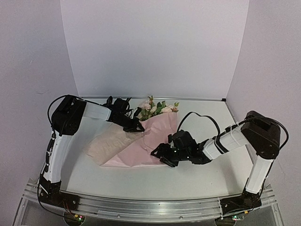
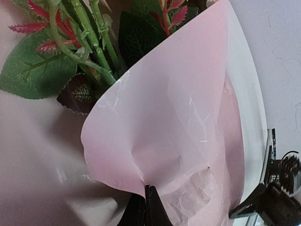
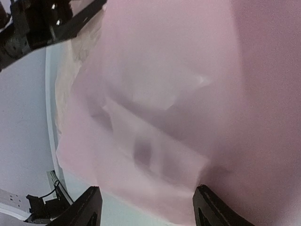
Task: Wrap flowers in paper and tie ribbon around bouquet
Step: Adjust the two-thirds folded wrapping paper at the center of the board.
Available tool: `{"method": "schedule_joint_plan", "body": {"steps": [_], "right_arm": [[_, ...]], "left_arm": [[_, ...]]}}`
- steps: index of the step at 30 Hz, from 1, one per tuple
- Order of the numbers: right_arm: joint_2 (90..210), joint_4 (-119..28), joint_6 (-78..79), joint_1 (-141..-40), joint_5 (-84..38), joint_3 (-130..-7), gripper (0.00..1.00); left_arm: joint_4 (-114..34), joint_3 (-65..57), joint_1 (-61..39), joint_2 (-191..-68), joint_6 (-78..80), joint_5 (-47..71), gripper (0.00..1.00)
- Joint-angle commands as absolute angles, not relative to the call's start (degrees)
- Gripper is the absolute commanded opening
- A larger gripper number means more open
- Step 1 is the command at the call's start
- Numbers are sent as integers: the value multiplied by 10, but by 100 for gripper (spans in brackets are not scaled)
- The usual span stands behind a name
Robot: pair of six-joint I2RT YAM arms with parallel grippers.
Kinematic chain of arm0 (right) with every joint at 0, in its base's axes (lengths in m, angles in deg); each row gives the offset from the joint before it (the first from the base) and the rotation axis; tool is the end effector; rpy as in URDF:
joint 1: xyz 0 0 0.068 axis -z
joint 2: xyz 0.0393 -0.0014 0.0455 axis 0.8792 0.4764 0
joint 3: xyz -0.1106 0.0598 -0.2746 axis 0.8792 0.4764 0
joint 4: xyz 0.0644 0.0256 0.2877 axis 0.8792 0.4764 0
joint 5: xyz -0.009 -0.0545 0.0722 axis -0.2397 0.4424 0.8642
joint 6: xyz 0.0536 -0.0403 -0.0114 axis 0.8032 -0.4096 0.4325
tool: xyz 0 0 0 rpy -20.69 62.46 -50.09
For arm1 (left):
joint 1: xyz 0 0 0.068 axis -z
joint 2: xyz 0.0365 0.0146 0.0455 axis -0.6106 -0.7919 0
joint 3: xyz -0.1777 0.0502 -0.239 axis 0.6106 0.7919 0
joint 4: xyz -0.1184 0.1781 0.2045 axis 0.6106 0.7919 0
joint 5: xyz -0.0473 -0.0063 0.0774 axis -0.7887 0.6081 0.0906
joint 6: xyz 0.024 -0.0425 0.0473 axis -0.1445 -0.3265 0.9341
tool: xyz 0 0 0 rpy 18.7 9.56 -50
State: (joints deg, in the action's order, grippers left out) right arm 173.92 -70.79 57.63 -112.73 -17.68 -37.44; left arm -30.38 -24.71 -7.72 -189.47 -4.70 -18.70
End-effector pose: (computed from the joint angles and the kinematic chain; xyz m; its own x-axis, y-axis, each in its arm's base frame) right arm 0.2356 0.3127 0.1095 -0.9451 0.2193 -0.2424 -0.0602 0.6122 0.7884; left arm 0.4621 -0.3056 0.0883 -0.8541 0.2186 -0.4719 0.5053 0.5634 -0.6536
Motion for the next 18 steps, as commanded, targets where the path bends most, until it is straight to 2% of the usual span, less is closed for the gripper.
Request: {"method": "schedule_joint_plan", "body": {"steps": [1,6,11,14,18], "right_arm": [[1779,-707,584,-1161,-190,-443,68],[1785,-634,550,-1161,-181,-511,67],[1723,-458,460,-1161,-207,-573,69],[1668,-385,445,-1153,-237,-546,70],[1601,-371,470,-1126,-231,-447,71]], "left_arm": [[-293,-274,-81,-1908,-33,-197,0],[-296,-276,-81,-1906,-31,-204,0],[-289,-279,-81,-1905,-28,-206,0],[-291,-279,-81,-1906,-32,-209,0],[-291,-278,-81,-1905,-33,-209,0]]}}
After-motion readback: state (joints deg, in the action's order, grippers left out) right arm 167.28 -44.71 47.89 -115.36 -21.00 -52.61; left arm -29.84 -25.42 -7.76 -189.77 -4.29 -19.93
